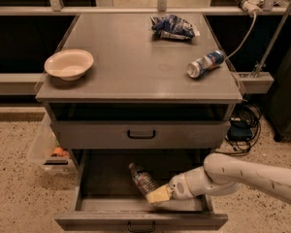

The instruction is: Place water bottle into middle drawer

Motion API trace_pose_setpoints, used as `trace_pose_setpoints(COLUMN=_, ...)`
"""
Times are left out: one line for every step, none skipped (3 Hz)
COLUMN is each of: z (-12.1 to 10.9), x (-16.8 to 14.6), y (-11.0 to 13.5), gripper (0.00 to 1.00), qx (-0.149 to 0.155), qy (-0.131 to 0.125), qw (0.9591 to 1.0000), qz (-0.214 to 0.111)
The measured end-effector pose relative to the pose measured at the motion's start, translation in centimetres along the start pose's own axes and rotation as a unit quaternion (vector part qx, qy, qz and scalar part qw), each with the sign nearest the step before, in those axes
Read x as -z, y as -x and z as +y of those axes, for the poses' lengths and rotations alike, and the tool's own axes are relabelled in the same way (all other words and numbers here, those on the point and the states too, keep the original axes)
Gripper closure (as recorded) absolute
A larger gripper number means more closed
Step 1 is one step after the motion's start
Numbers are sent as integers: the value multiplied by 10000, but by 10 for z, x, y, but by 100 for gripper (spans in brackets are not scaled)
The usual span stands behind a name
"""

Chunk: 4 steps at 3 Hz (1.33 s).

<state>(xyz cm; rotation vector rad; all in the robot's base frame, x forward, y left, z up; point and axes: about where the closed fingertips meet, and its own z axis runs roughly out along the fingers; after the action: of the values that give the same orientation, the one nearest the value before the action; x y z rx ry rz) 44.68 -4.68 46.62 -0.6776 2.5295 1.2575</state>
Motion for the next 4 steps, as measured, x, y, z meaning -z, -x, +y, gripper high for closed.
trace_pose_setpoints(z=-10, x=0, y=-5, gripper=100, qx=-9, qy=-173, qw=9997, qz=-171)
trace_pose_setpoints(z=-21, x=-1, y=-9, gripper=100, qx=-45, qy=-359, qw=9991, qz=-235)
trace_pose_setpoints(z=-33, x=-1, y=-13, gripper=100, qx=-95, qy=-568, qw=9980, qz=-269)
trace_pose_setpoints(z=-41, x=-2, y=-17, gripper=90, qx=-143, qy=-633, qw=9976, qz=-254)
